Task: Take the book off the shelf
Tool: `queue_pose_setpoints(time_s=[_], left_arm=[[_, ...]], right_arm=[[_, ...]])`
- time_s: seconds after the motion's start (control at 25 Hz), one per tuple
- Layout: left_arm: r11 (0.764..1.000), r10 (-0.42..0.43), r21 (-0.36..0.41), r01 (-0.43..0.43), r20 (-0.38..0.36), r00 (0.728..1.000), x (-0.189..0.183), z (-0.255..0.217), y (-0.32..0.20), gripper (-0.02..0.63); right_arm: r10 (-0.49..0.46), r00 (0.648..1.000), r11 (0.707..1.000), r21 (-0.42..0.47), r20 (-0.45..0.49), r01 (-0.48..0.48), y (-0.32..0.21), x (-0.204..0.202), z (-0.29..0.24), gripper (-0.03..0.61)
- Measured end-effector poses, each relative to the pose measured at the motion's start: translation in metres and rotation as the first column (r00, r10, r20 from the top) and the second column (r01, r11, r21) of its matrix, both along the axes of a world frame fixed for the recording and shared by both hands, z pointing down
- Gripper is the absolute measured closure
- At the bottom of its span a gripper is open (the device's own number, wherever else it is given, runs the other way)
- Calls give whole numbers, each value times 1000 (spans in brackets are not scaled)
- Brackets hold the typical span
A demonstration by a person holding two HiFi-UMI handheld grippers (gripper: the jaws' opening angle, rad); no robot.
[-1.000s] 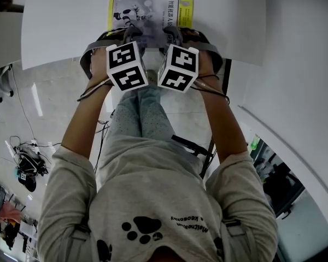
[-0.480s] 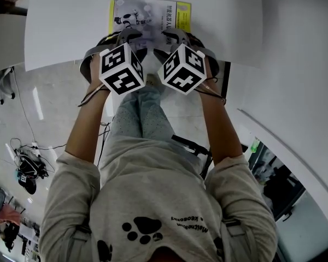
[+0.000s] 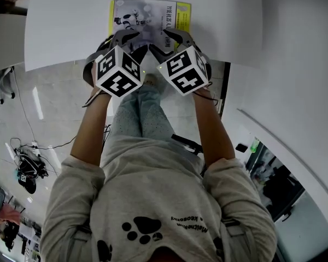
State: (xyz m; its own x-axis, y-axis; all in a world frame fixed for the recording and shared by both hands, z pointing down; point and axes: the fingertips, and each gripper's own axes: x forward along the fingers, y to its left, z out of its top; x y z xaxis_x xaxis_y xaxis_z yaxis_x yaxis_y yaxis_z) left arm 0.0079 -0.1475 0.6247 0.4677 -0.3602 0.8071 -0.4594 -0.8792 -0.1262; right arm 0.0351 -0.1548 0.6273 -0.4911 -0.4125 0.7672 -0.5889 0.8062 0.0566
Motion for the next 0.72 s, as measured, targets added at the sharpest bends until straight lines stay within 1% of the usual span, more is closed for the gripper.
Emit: queue_pose_setpoints(time_s=[0.12,0.24,0.32,0.4,0.52,0.6,0.72], left_arm=[[998,-64,17,65,-44,997,0,-3,-5,452],[990,-134,30,137,-92,987,-3,-9,-11,513],[983,-174,27,179,-133,976,-2,-14,-12,528],[976,-213,12,219,-186,959,-1,-20,-14,538],[960,-272,-2,282,-266,925,1,-32,-17,570],[949,-299,6,316,-303,905,0,-42,-19,587],[934,-327,25,357,-346,880,-1,-57,-20,603]], right_arm=[[67,997,998,18,43,-68,-4,2,-3,356],[129,988,990,42,82,-133,-7,4,-9,384],[160,980,984,65,118,-168,-9,4,-15,427],[182,971,978,74,153,-195,-10,2,-21,445],[214,959,969,79,187,-232,-10,2,-28,490],[236,950,962,90,206,-259,-10,3,-35,510],[280,927,941,117,250,-316,-12,9,-50,549]])
